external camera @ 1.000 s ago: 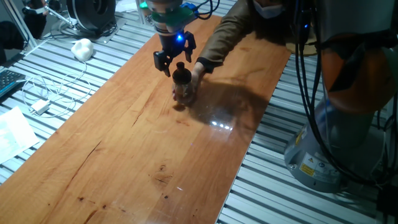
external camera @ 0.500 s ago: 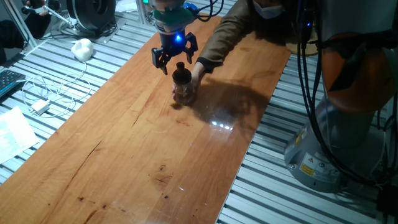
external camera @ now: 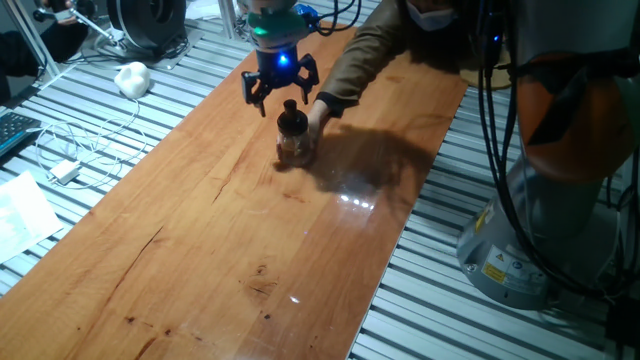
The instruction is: Unscrew the lid from the jar
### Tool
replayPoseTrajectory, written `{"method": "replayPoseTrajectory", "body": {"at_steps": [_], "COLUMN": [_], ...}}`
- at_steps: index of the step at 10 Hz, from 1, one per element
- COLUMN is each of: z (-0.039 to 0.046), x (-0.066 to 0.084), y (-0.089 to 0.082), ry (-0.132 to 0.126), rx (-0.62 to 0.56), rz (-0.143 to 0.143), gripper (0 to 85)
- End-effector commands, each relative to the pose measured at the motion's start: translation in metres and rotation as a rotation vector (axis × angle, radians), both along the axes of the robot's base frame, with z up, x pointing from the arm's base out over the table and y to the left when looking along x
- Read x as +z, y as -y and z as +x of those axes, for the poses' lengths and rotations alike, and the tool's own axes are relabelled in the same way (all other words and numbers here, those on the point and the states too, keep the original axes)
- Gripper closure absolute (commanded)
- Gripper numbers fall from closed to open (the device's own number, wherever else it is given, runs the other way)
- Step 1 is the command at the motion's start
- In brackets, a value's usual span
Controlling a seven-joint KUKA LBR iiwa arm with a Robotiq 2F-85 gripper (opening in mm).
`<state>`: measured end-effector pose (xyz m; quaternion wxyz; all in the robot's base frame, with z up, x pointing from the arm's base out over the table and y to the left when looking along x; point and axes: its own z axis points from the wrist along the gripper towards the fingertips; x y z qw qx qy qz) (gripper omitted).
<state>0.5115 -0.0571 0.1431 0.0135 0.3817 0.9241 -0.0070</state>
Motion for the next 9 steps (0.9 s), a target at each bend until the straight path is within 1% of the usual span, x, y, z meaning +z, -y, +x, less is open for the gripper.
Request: {"method": "replayPoseTrajectory", "body": {"at_steps": [1, 4, 5, 7, 9], "z": [0.0024, 0.0022, 0.0016, -0.0012, -0.0032], "x": [0.0016, 0.0007, 0.0001, -0.0029, -0.0046], "y": [0.0004, 0.0006, 0.0014, 0.0038, 0.0047], "ry": [-0.003, 0.013, 0.017, 0.013, 0.003], "rx": [-0.879, -0.913, -0.928, -0.944, -0.947], "rz": [0.003, -0.028, -0.034, -0.036, -0.044], "gripper": [0.0, 0.0, 0.0, 0.0, 0.0]}}
